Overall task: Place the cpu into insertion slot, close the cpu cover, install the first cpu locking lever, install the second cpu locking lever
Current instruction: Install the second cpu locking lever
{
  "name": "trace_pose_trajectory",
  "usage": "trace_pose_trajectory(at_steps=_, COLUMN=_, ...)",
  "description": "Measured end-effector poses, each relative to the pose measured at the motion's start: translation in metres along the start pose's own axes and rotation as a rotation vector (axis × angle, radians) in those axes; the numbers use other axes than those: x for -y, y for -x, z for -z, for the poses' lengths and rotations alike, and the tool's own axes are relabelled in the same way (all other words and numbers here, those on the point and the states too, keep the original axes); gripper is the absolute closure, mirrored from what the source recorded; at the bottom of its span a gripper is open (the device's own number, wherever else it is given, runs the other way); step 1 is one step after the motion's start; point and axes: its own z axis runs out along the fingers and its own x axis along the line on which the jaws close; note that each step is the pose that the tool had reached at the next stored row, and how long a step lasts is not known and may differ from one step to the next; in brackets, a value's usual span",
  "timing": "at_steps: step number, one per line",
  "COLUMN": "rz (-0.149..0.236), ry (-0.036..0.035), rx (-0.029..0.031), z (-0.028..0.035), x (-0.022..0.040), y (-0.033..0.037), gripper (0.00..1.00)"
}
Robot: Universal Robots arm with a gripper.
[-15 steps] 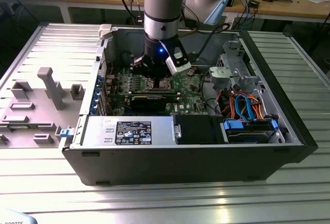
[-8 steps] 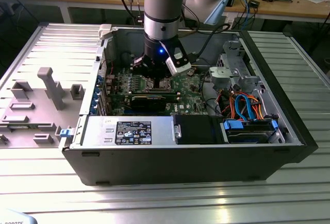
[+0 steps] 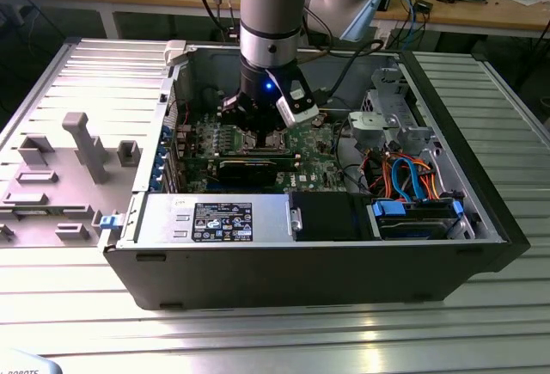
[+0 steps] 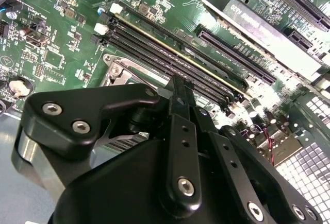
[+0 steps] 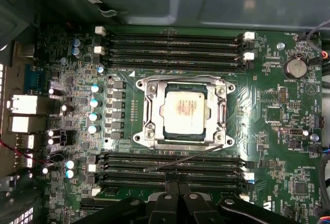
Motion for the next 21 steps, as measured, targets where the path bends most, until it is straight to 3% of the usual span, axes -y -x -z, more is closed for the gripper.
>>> trace_pose_trajectory(at_steps=9, rz=0.0, ry=0.0017, rx=0.0009, z=-0.0001, x=0.0008, y=-0.0004, gripper=0.89)
trace_pose_trajectory(at_steps=11, rz=0.0, ry=0.003, rx=-0.0011, z=-0.0001, x=0.0004, y=-0.0003, gripper=0.89)
trace_pose_trajectory(at_steps=15, rz=0.001, ry=0.0126, rx=-0.0118, z=-0.0003, x=0.0, y=-0.0002, gripper=0.89)
trace_pose_trajectory(at_steps=18, rz=0.004, ry=0.0151, rx=-0.0165, z=-0.0018, x=0.0001, y=-0.0002, gripper=0.89)
trace_pose_trajectory(at_steps=21, rz=0.011, ry=0.0317, rx=-0.0176, z=-0.0033, x=0.0001, y=-0.0002, gripper=0.89)
